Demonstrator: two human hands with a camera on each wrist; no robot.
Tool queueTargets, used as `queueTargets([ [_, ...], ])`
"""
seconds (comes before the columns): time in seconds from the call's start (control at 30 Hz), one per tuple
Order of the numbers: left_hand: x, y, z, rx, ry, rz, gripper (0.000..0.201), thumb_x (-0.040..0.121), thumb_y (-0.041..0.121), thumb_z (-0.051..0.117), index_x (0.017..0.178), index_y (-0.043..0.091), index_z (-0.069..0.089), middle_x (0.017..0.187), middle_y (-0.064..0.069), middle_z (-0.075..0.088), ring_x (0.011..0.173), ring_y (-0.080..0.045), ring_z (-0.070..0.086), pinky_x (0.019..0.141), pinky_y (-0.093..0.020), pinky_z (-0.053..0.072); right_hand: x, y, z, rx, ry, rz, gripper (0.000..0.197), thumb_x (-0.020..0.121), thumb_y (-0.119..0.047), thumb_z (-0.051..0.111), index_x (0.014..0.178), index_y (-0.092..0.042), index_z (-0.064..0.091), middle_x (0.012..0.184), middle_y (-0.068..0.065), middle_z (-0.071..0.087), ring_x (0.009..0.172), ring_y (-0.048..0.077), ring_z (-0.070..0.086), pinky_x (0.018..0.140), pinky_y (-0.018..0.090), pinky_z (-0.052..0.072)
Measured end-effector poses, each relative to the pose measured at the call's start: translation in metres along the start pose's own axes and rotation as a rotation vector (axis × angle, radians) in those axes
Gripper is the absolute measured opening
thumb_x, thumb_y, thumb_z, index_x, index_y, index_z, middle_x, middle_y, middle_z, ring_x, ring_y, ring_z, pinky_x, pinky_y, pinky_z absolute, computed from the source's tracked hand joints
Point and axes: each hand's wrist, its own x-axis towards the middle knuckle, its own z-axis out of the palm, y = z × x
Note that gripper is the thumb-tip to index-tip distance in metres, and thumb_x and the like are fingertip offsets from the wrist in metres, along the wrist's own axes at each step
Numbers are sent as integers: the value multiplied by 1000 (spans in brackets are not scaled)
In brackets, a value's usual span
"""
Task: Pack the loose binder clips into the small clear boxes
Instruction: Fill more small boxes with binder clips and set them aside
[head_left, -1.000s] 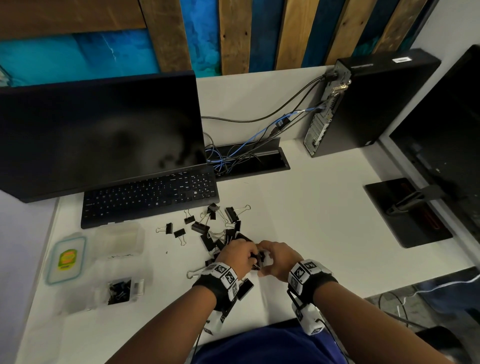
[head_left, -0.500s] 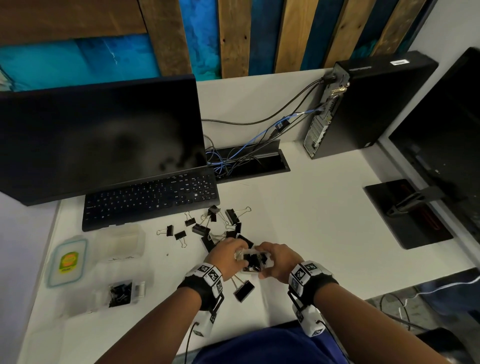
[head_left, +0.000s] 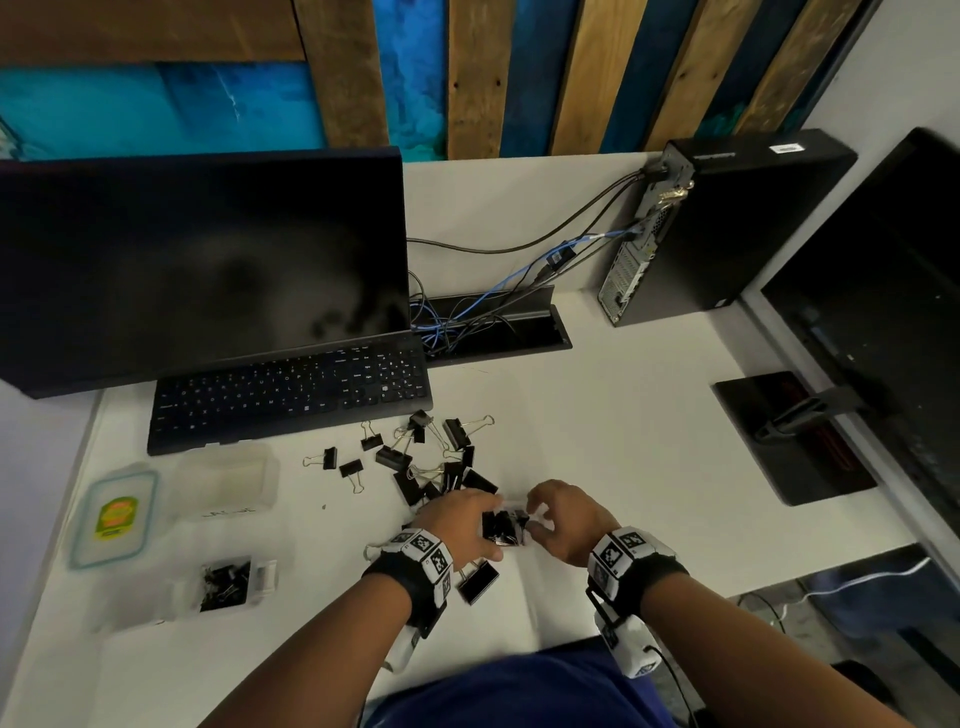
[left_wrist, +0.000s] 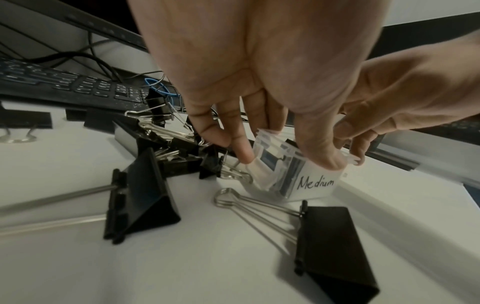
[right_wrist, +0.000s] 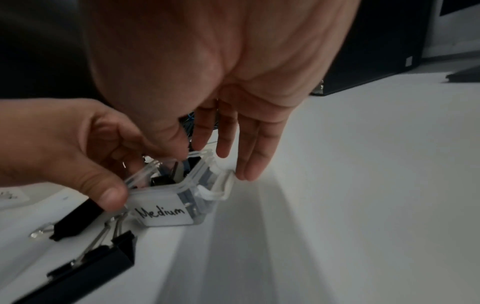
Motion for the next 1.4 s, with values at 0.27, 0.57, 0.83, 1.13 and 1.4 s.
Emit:
queueTargets([
  [0.27,-1,-1,2,-17,5,-12,80,73,47,78,143,33,41,146,10,46,131,-14,46,107,-36,41,1,-7,7,-36,8,-56,22,92,-31,60,111,-27,71,138,-8,54,124,14,53,100,26,41],
  [0.57,-1,-2,4,-20,10,-16,81,73,48,78,143,36,41,145,10,47,130,-15,47,104,-35,43,0,-8,4,23,59,-54,18,88,-29,63,105,-29,67,127,-9,56,107,12,59,93,28,48],
  [0.83,-3,2,2,26,41,28,77,72,52,77,140,40,42,136,11,54,123,-14,53,99,-35,46,1,-9,7,54,-70,-77,80,74,-43,78,141,-26,38,138,-10,43,121,13,51,95,23,41],
  [1.13,-27,-65,-41,-99,443,-190,30,98,18,47,127,21,55,134,4,46,116,-17,52,100,-35,47,12,-8,10,-57,-96,-55,77,75,-35,81,142,-28,45,137,-7,53,124,17,52,103,31,42],
  [1.4,-39,-129,-43,192,265,-330,55,96,17,49,149,19,32,152,-2,34,131,-24,39,108,-34,38,11,-6,13,5,-75,-29,77,74,-32,82,142,-28,46,137,-7,53,125,18,50,104,30,39],
])
